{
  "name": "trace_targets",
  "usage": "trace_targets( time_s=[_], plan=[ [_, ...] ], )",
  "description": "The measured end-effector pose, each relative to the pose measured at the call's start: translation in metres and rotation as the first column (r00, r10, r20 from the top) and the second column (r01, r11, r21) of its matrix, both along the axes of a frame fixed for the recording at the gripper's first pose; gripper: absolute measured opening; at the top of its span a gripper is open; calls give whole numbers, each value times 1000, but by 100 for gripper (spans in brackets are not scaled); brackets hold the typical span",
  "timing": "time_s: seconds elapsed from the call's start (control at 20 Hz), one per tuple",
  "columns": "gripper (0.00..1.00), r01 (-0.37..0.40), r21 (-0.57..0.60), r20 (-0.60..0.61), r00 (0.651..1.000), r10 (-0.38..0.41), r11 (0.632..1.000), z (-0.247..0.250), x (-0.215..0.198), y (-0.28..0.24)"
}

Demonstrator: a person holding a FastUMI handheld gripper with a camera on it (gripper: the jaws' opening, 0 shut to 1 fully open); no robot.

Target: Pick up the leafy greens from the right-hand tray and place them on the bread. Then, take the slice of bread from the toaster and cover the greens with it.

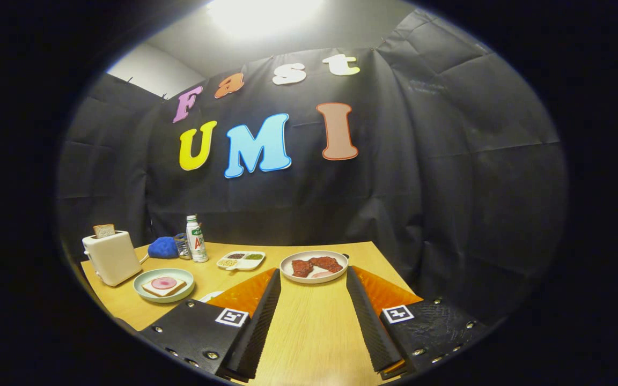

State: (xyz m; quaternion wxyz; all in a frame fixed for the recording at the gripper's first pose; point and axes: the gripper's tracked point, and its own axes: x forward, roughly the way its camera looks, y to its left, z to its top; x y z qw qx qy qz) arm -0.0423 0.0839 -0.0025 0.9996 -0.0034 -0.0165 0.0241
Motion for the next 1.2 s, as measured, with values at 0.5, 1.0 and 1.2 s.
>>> trace_targets(
  time_s=[0.5,1.0,1.2],
  plan=[
    [76,-137,-69,-128,984,127,988,-40,12,60],
    [77,-208,-47,-343,922,180,977,-102,46,91],
    [76,-223,-56,-389,903,185,973,-116,51,98]
  ],
)
